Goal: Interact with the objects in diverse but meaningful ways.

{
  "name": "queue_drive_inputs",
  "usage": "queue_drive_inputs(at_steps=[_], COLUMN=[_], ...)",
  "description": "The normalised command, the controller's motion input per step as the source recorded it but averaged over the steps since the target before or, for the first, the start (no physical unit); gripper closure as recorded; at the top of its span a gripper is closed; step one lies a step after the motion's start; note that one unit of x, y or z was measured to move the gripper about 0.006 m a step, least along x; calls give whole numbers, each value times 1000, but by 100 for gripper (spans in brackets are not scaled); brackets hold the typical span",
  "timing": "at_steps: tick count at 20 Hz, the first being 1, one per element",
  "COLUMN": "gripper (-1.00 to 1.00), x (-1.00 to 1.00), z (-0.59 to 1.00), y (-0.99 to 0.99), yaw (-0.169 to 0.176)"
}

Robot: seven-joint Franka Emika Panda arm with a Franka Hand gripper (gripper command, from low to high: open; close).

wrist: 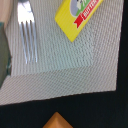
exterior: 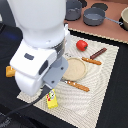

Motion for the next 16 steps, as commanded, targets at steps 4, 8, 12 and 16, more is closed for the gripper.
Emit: queue_drive_inputs(at_steps=[4,8,12,16], gripper=[-100,-100,-100,-100], x=[84,202,340,411], z=[-339,-366,-157,-17], y=[-259,-325,-167,-24], yaw=[-61,-74,-178,-220])
